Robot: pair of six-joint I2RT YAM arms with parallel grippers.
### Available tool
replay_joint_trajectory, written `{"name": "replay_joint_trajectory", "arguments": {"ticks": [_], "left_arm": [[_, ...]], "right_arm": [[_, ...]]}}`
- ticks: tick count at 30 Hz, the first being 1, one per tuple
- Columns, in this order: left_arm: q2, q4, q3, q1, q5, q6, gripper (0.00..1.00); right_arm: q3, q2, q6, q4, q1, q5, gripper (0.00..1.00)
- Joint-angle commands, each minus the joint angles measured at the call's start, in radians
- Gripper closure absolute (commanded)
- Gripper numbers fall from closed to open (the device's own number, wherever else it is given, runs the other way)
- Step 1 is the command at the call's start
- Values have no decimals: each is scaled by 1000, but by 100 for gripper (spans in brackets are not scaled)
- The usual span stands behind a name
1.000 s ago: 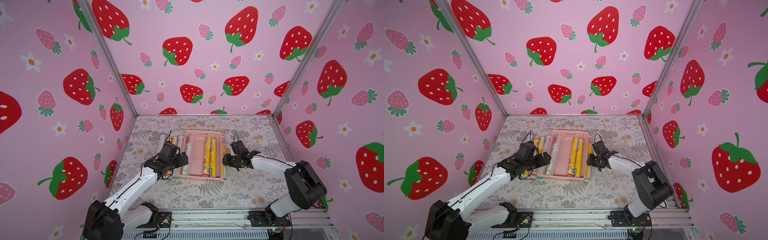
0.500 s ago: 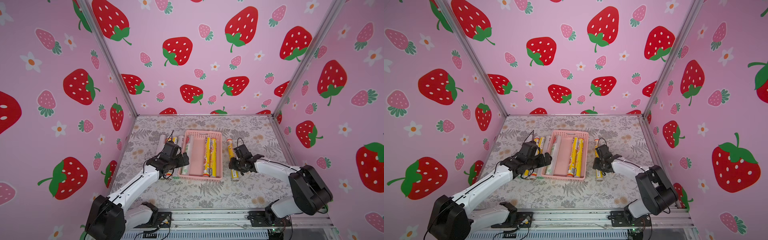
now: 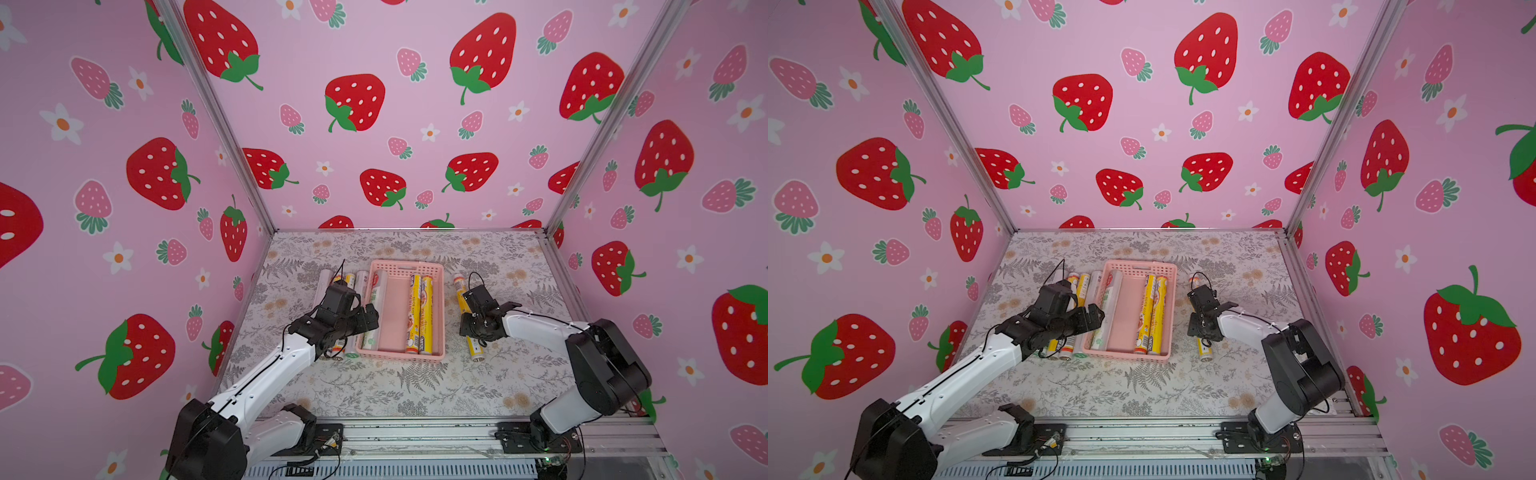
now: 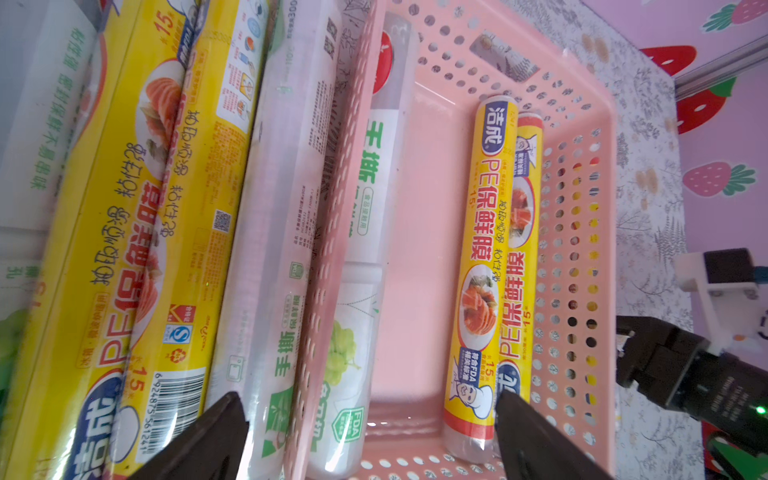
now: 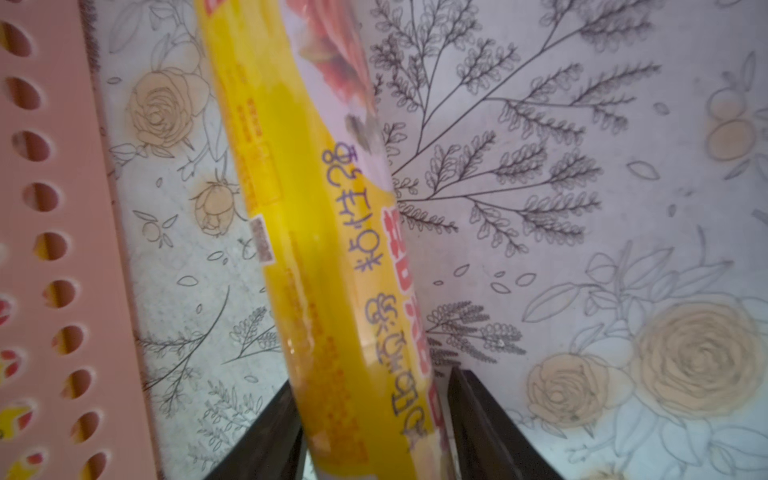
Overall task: Put the plastic wrap into the basket
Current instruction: Pick up the plastic wrap from the center of the board.
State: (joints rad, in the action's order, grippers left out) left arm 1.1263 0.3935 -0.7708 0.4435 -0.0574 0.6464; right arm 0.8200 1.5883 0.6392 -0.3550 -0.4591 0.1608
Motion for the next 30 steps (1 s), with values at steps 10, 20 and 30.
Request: {"name": "replay_joint_trajectory", "arguments": {"ticks": [10,20,30], "left_arm": [[-8,19,-62,4,-66,-4,1],[-89,48,-121,4,-74,-14,0],[2,-18,-264,5,-257,-23,0]], "right_arm": [[5,11,28,-60,7,52,61],[78,-191,5,-201,7,73,63],[288,-309,24,-347,-18,54,64]]}}
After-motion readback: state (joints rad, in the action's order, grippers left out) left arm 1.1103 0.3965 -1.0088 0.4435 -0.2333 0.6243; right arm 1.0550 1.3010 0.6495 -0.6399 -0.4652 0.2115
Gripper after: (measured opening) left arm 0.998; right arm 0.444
